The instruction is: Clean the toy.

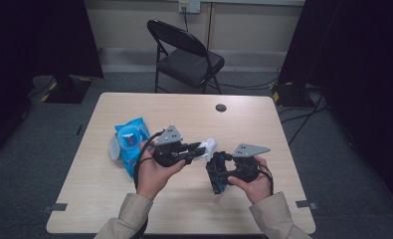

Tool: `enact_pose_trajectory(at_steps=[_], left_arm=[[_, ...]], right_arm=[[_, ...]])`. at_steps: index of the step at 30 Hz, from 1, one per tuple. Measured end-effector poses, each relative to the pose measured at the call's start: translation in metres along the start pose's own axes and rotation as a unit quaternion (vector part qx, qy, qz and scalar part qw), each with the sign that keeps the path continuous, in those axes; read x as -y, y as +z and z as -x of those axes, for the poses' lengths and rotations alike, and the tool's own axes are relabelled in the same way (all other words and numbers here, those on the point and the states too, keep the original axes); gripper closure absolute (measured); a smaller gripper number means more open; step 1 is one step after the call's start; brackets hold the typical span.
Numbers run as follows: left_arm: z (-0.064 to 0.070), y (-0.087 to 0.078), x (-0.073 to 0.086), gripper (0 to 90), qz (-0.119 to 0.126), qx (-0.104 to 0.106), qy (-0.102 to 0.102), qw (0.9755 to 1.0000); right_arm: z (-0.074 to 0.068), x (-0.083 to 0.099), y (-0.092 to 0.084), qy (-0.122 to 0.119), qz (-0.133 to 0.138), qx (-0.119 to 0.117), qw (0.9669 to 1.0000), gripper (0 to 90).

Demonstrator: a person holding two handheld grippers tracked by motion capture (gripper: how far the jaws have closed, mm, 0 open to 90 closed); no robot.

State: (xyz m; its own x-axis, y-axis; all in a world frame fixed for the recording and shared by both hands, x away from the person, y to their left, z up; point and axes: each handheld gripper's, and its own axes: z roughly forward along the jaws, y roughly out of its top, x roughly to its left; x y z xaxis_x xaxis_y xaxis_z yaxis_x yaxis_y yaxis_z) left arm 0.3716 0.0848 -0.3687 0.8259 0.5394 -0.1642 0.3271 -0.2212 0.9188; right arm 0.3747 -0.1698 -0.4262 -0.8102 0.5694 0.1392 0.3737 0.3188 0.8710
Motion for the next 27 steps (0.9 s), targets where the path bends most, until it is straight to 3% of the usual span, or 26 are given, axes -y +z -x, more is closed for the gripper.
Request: enact_pose_trajectory(at_steps=[15, 27], left_arm=[[0.0, -0.006, 0.029, 76.5, -0.003, 0.007, -0.029, 0.9996], [0.008, 0.004, 0.026, 76.6, -0.006, 0.01, -0.016, 0.9998]], right_arm=[[-0.001, -0.007, 0.002, 0.001, 0.005, 0.003, 1.0, 25.8], [-0.01, -0.009, 0.008, -0.01, -0.003, -0.005, 0.9999, 25.9]])
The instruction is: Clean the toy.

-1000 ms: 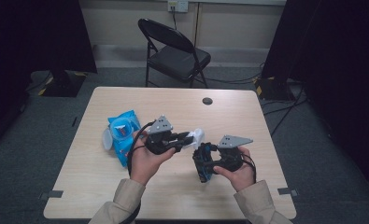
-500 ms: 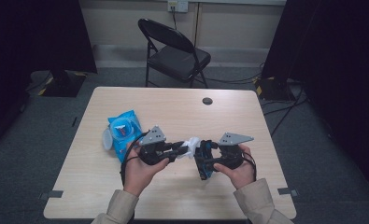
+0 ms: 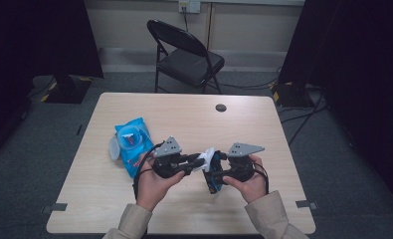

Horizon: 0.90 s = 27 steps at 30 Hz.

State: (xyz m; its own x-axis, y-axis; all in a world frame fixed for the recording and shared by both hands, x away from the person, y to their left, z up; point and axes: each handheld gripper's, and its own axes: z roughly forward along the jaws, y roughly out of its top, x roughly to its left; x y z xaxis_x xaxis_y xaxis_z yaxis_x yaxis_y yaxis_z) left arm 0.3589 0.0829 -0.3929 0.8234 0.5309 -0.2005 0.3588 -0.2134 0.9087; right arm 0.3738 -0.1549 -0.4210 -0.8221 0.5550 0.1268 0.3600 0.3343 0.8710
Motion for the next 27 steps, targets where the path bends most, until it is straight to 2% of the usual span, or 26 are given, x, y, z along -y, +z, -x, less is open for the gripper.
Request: enact_pose_trajectory(at_steps=[10, 15, 27], left_arm=[[0.001, 0.003, -0.003, 76.5, 0.003, 0.001, -0.002, 1.0], [0.0, 0.005, -0.005, 76.5, 0.005, -0.001, 0.003, 1.0], [-0.004, 0.012, -0.012, 76.4, 0.014, -0.005, -0.011, 0.9998]], right_arm=[[0.0, 0.001, -0.002, 0.003, 0.006, 0.0, 1.0, 25.9], [0.0, 0.002, -0.003, 0.002, 0.006, -0.002, 1.0, 25.9], [-0.005, 0.0, -0.005, -0.003, 0.01, -0.009, 0.9999, 25.9]])
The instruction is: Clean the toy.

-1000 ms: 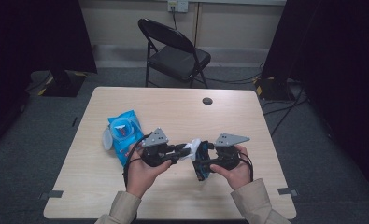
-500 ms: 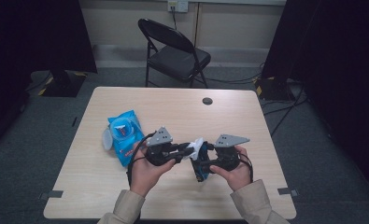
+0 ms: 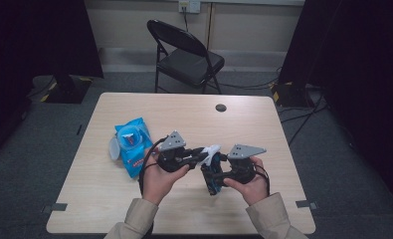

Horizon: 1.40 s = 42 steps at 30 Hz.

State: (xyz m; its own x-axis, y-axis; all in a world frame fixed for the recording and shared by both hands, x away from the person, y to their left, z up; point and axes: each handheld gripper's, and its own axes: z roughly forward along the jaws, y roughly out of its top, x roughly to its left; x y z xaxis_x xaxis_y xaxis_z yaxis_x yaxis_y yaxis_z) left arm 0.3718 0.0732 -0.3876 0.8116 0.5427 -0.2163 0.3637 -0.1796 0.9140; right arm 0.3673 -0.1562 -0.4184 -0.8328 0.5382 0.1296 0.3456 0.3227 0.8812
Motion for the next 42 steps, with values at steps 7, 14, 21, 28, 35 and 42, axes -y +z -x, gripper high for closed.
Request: enact_pose_trajectory(at_steps=[7, 14, 21, 28, 35, 42], left_arm=[[-0.004, 0.006, -0.002, 76.4, -0.004, -0.005, -0.003, 1.0], [-0.006, 0.012, -0.003, 76.4, -0.003, -0.007, -0.009, 0.9999], [-0.007, 0.019, -0.004, 76.4, -0.009, -0.011, -0.006, 0.9999], [-0.009, 0.024, -0.005, 76.5, -0.012, -0.012, -0.01, 0.9998], [-0.011, 0.028, -0.003, 76.4, -0.014, -0.019, -0.015, 0.9996], [-0.016, 0.023, -0.002, 76.3, -0.013, -0.028, -0.024, 0.9992]], right_arm=[[0.001, 0.002, -0.002, 0.003, 0.002, -0.002, 1.0, 25.9], [-0.001, 0.001, -0.002, -0.003, 0.002, -0.008, 1.0, 25.8], [0.001, 0.003, -0.003, -0.002, -0.001, -0.006, 1.0, 25.9], [-0.002, 0.002, -0.002, -0.007, -0.002, -0.011, 0.9999, 25.8], [-0.007, 0.002, -0.001, -0.012, -0.001, -0.018, 0.9998, 25.9], [-0.006, 0.002, -0.002, -0.012, 0.0, -0.018, 0.9998, 25.9]])
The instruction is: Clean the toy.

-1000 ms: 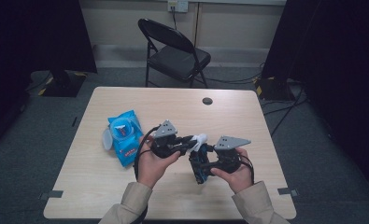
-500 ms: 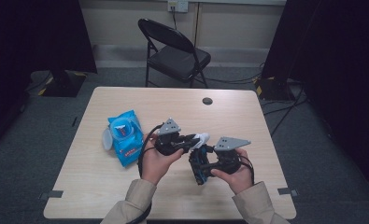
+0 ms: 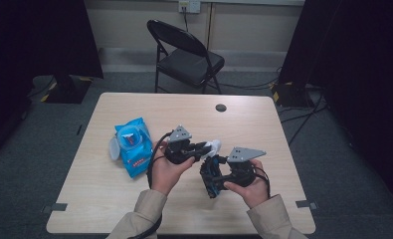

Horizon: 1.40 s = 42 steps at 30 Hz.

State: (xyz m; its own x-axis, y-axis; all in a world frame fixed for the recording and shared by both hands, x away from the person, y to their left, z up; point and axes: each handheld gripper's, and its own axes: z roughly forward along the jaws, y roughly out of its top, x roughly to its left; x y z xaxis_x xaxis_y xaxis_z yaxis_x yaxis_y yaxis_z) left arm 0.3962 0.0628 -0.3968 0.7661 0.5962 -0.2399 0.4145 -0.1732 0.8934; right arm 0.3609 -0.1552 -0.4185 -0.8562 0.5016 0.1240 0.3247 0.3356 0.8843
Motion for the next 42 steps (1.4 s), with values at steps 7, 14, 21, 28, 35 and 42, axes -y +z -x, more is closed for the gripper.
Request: enact_pose_trajectory(at_steps=[7, 14, 21, 28, 35, 42], left_arm=[[-0.002, -0.019, -0.007, 76.4, 0.023, 0.0, -0.004, 0.9997], [0.0, -0.017, 0.005, 76.4, 0.009, 0.011, -0.014, 0.9998], [0.003, -0.008, 0.018, 76.4, -0.002, 0.02, -0.022, 0.9995], [0.005, -0.005, 0.027, 76.5, -0.009, 0.023, -0.026, 0.9994], [0.007, -0.002, 0.04, 76.4, -0.019, 0.028, -0.031, 0.9989], [0.008, 0.0, 0.05, 76.4, -0.029, 0.028, -0.033, 0.9986]], right_arm=[[0.007, 0.002, -0.005, 0.009, 0.005, 0.009, 0.9999, 25.9], [0.008, -0.001, -0.009, 0.013, 0.016, 0.014, 0.9997, 25.9], [0.007, -0.007, -0.009, 0.011, 0.022, 0.017, 0.9996, 25.8], [0.008, -0.01, -0.008, 0.016, 0.026, 0.023, 0.9993, 25.9], [0.011, -0.01, -0.008, 0.023, 0.029, 0.028, 0.9989, 25.9], [0.011, -0.011, -0.006, 0.024, 0.03, 0.028, 0.9989, 25.8]])
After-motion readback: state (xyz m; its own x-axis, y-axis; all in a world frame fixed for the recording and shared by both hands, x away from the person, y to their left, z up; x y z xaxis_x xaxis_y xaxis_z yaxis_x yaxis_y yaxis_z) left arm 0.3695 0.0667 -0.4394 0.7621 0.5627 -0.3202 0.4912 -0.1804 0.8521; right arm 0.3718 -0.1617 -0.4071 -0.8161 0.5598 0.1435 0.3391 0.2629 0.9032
